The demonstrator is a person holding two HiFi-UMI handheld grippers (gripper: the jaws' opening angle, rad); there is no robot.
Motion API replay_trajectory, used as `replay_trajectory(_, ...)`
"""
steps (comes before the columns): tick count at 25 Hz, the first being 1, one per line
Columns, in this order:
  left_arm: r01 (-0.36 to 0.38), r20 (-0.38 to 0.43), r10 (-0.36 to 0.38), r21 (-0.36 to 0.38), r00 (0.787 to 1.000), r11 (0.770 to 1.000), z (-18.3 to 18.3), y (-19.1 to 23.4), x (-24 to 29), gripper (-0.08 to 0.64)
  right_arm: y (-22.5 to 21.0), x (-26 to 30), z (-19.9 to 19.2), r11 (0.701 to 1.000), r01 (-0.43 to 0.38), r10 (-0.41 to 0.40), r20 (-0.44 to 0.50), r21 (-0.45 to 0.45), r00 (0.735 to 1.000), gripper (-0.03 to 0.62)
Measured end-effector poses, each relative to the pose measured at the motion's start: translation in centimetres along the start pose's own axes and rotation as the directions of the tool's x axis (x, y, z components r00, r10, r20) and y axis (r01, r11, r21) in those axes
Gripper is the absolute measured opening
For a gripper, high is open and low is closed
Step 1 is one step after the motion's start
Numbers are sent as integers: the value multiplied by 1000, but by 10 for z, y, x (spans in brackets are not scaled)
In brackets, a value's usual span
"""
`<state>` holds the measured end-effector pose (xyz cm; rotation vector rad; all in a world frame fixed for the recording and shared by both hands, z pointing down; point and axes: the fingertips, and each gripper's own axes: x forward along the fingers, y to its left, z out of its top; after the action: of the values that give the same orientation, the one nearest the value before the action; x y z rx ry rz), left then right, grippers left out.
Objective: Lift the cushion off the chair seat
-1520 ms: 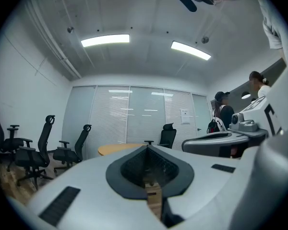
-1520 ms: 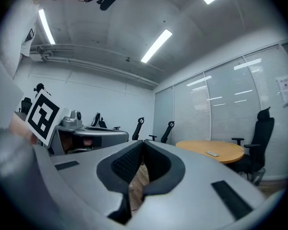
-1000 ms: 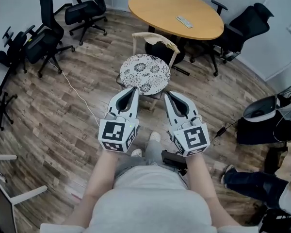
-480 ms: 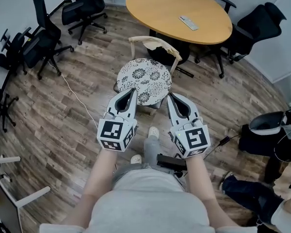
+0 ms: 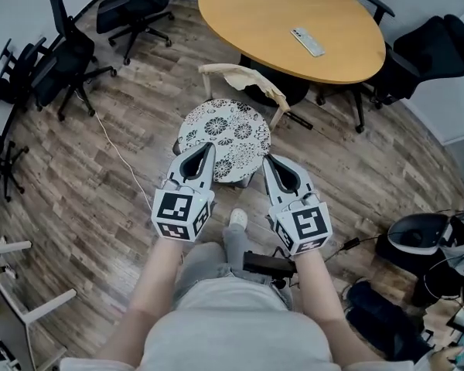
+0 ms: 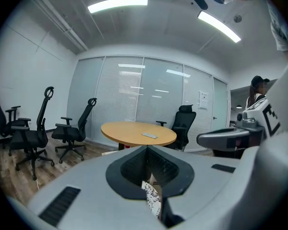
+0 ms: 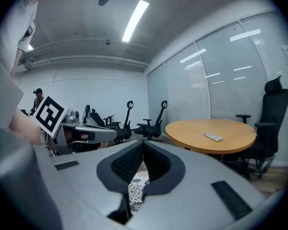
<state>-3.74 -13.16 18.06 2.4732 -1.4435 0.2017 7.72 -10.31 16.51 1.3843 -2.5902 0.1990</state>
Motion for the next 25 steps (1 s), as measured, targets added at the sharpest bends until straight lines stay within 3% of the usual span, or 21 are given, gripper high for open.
replay_trajectory(14,-3,-83,1,-16,997,1000,-36,38,51,2,7,69,-45,997,-59,63,-71,54,995,26)
replay_trajectory(18,-2,-103,-1,-24,995,1000,-55,55,64,2,13,89,-61,996,-79,81,-90,32,993,26)
replay_trajectory(25,-6,-186,3,-16,982,1000,-117,86,84,2,-18,114,-117,998,31,-24,-119,60,993,26)
